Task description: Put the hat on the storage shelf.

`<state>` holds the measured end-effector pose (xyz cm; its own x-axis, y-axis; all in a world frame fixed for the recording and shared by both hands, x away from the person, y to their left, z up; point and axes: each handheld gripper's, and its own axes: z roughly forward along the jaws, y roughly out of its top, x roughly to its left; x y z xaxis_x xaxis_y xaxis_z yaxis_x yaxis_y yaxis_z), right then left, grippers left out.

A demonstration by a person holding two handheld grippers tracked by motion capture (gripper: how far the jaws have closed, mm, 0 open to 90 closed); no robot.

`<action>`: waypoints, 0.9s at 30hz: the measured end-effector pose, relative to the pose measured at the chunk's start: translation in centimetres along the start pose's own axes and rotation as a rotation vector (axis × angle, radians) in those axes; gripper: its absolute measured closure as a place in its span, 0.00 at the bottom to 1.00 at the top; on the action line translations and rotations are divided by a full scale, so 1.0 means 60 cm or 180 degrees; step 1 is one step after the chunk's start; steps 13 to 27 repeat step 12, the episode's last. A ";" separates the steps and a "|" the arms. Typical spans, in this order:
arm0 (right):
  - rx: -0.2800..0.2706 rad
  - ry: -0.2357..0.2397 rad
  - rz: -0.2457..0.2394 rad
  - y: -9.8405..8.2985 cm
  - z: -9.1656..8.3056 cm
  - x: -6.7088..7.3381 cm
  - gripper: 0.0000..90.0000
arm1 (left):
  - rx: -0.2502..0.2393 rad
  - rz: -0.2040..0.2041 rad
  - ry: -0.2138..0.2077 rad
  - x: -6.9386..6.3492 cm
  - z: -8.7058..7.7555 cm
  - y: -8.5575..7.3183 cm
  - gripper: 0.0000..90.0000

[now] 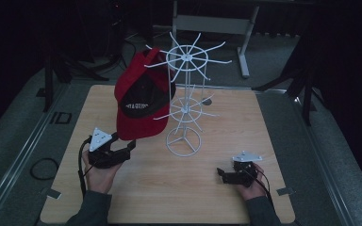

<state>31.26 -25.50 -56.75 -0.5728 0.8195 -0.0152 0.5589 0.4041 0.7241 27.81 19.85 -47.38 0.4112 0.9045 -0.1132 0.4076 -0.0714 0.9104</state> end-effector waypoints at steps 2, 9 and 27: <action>0.0000 0.0001 -0.0002 0.000 0.000 0.000 0.17 | -0.0018 0.0037 -0.0023 0.001 0.002 -0.008 0.32; 0.0000 0.0002 0.0001 0.000 0.000 0.000 0.17 | 0.0036 0.0154 -0.0066 0.011 0.019 -0.040 0.33; 0.0000 0.0002 0.0000 0.000 0.000 0.000 0.17 | 0.0055 0.0226 -0.0020 0.012 0.024 -0.047 0.33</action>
